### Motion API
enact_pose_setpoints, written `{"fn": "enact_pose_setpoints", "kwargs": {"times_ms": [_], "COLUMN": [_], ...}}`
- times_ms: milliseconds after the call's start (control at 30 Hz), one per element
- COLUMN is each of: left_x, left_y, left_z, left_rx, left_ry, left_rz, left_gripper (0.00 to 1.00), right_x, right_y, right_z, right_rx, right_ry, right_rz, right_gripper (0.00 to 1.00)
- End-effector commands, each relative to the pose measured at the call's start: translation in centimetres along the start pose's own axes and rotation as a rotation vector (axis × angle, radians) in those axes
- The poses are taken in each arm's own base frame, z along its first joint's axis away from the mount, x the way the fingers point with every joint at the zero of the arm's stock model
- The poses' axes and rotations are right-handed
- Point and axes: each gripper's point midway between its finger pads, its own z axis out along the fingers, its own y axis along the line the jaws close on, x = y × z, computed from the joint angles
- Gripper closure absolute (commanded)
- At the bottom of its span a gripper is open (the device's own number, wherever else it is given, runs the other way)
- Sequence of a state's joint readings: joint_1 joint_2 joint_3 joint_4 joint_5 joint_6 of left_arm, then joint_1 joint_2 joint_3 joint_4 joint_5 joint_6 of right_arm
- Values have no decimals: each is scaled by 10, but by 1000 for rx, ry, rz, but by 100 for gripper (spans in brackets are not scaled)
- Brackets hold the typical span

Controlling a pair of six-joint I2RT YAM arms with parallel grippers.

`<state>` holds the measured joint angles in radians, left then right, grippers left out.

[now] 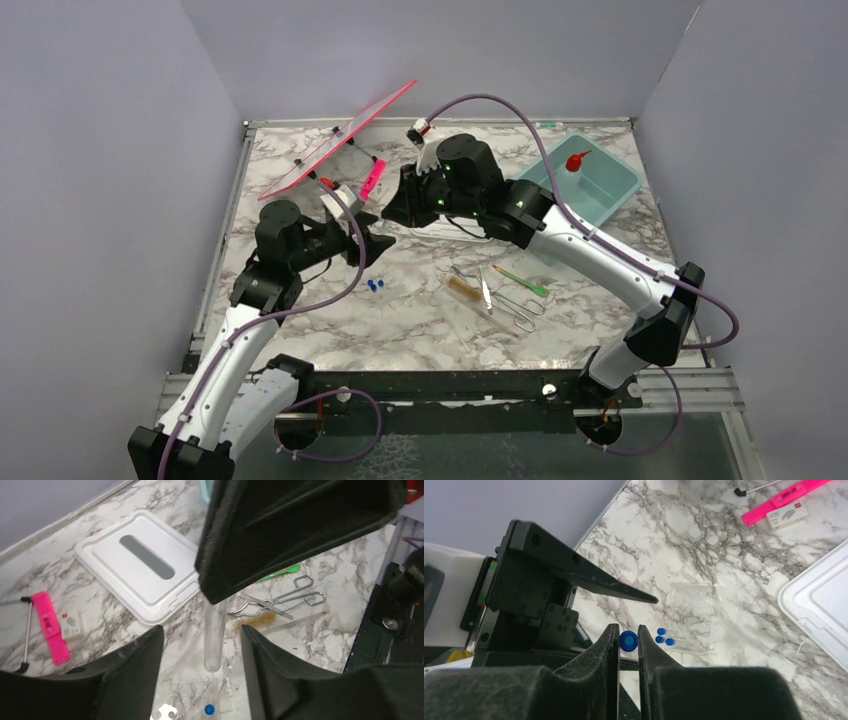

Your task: Organize the chemistry lab equipment

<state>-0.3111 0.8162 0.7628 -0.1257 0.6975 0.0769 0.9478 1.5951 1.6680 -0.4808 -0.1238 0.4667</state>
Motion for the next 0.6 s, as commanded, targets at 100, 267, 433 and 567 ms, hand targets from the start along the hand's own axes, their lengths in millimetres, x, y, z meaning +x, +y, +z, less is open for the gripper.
{"fn": "enact_pose_setpoints", "kwargs": {"times_ms": [100,267,433,567], "left_x": [-9,-15,-12,-8], "left_y": [34,53,82,89], "left_z": [-29,-62,-102,-114], "left_rx": [-349,-589,-889,-985], "left_ry": [-32,-96,-79,-26], "left_rz": [-215,-339,-431,-471], "left_gripper": [32,31,30,30], "right_x": [1,36,75,100], "right_y": [-20,-18,-15,-17], "right_z": [-3,10,27,40], "right_rx": [14,-133,-267,-316], "right_ry": [-95,-54,-9,-18], "right_rz": [-303,-504,-564,-626], "right_gripper": [91,91,89,88]}}
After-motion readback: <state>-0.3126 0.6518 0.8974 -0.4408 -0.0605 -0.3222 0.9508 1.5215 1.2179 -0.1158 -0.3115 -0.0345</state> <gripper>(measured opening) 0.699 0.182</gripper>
